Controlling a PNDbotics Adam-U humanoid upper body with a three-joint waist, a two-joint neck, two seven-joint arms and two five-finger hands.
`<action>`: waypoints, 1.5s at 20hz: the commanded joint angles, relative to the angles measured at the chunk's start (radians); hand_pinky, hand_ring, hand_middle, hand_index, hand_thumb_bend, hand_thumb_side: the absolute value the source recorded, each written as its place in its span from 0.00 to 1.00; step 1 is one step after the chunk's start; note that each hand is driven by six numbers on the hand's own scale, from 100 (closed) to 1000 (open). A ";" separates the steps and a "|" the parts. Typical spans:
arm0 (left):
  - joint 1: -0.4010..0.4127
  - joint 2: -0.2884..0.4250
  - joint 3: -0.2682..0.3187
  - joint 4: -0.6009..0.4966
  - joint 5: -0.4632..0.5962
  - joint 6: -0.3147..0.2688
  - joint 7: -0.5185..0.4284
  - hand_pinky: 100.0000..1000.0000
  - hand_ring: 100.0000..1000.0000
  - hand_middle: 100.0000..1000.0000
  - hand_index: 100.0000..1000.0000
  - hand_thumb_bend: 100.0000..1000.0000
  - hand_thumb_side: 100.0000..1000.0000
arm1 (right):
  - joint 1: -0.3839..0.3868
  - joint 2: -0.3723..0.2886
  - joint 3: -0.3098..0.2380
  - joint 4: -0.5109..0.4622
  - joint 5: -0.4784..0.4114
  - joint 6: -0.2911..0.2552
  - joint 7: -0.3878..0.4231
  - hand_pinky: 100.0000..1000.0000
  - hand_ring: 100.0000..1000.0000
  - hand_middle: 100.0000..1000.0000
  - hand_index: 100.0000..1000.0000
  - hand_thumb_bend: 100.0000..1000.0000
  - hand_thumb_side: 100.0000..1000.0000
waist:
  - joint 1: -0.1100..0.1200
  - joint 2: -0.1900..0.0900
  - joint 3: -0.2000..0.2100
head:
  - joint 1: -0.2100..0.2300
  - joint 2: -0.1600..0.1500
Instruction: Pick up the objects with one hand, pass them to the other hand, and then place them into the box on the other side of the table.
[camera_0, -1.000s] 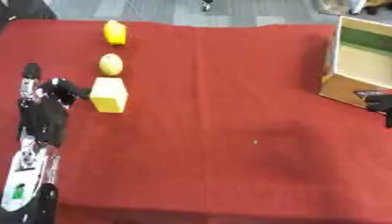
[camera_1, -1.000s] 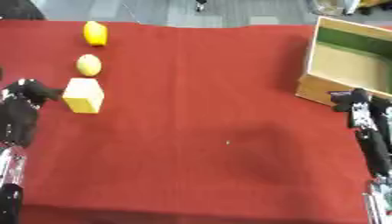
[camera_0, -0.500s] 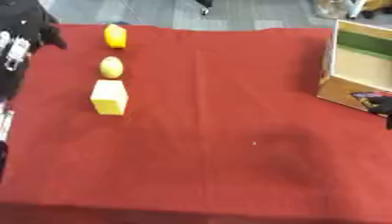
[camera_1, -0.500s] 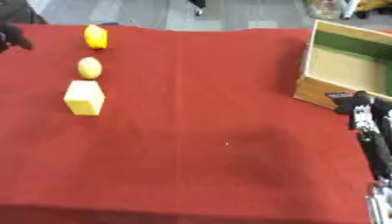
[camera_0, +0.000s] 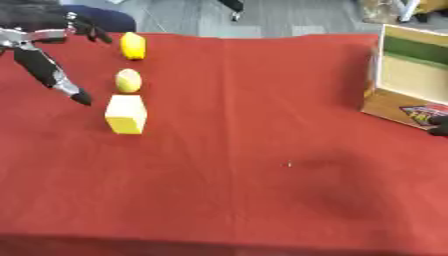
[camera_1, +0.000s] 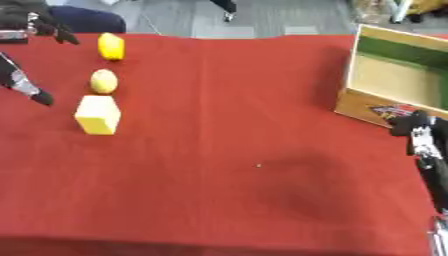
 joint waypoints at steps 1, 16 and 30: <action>-0.053 -0.023 -0.024 0.086 -0.094 -0.111 -0.073 0.76 0.73 0.76 0.89 0.86 0.76 | -0.007 -0.022 0.000 -0.013 -0.001 -0.001 0.002 0.58 0.62 0.10 0.42 0.00 0.78 | 0.008 -0.037 0.000 | 0.006 -0.002; -0.100 -0.138 -0.053 0.233 -0.239 -0.217 -0.108 0.75 0.70 0.74 0.87 0.78 0.68 | -0.008 -0.014 0.001 -0.009 -0.004 0.000 0.006 0.58 0.61 0.10 0.42 0.00 0.78 | 0.007 -0.038 -0.001 | 0.019 -0.002; -0.087 -0.160 -0.055 0.270 -0.255 -0.254 -0.149 0.67 0.53 0.52 0.67 0.51 0.47 | -0.010 -0.010 0.001 -0.007 -0.004 0.001 0.007 0.58 0.61 0.10 0.42 0.00 0.78 | 0.008 -0.036 -0.003 | 0.094 -0.002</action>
